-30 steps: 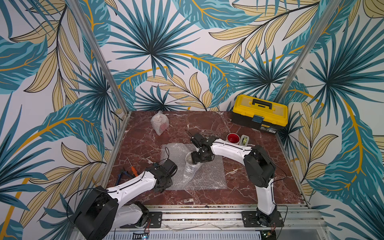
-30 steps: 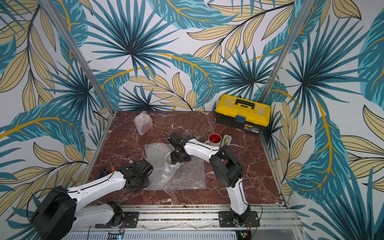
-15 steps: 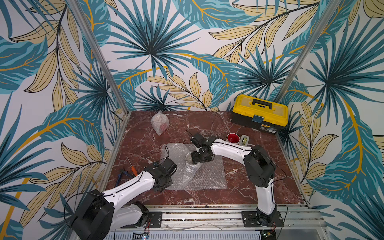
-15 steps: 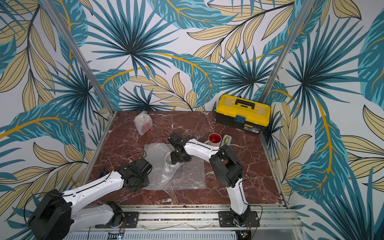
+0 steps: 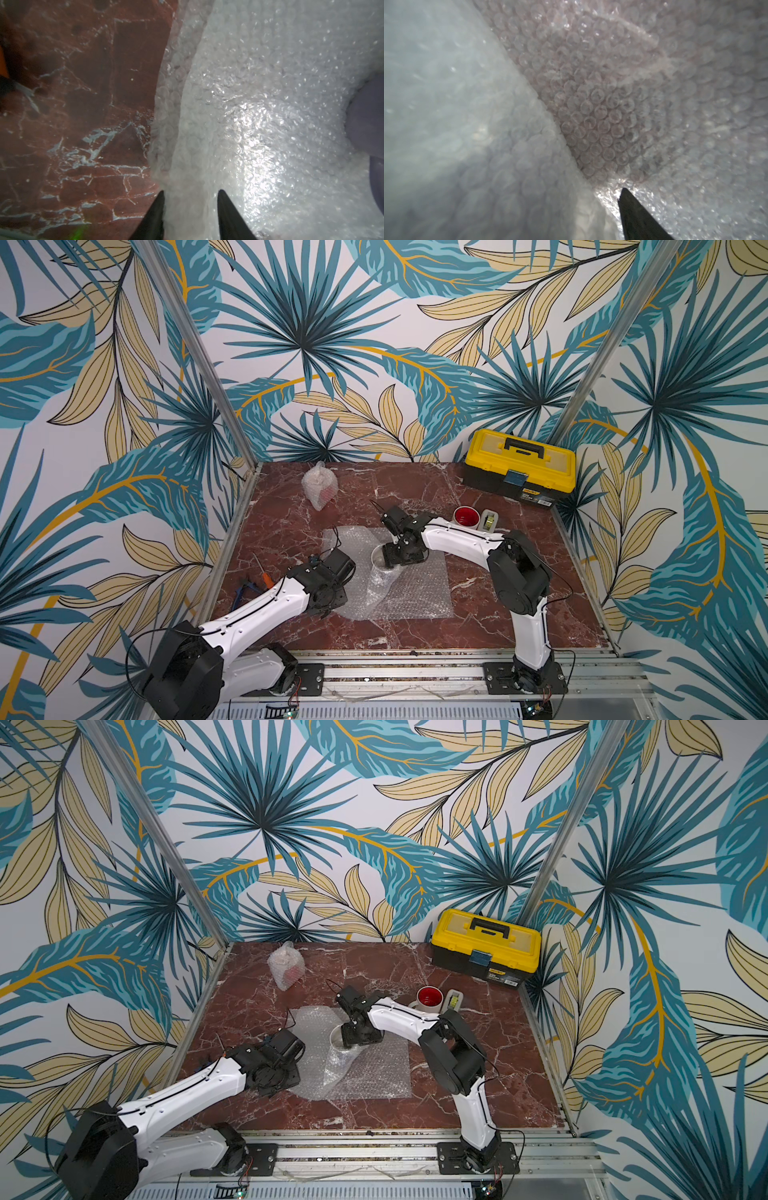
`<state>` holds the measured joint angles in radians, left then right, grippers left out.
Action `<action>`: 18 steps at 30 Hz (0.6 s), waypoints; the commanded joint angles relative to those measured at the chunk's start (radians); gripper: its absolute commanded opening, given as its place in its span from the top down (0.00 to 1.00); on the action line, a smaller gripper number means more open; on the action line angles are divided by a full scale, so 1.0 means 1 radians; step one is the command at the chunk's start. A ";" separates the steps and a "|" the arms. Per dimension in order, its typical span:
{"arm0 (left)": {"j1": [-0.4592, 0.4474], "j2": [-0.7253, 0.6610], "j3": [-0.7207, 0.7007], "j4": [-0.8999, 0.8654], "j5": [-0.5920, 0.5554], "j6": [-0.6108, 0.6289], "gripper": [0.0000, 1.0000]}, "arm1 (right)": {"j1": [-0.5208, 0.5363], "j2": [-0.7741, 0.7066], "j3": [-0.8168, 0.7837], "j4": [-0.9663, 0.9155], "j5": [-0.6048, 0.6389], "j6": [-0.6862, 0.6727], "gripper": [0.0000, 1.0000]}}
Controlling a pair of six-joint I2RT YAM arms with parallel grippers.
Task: Wrap mugs in bubble wrap
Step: Wrap the mug in bubble wrap.
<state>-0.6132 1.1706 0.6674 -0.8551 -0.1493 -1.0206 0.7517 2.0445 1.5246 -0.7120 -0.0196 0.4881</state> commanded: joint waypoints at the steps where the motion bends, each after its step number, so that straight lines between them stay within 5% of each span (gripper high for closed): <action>1: 0.006 -0.006 0.051 -0.024 -0.013 0.017 0.53 | 0.006 0.052 -0.004 -0.066 0.009 -0.019 0.30; 8: 0.006 -0.006 0.085 -0.032 -0.025 0.042 0.64 | 0.006 0.052 -0.005 -0.066 0.007 -0.018 0.30; 18: 0.006 -0.069 0.093 0.021 0.012 0.110 0.66 | 0.006 0.056 -0.006 -0.063 0.004 -0.016 0.30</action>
<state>-0.6132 1.1320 0.7280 -0.8631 -0.1497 -0.9413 0.7517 2.0483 1.5280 -0.7132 -0.0208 0.4885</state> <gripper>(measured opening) 0.338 0.699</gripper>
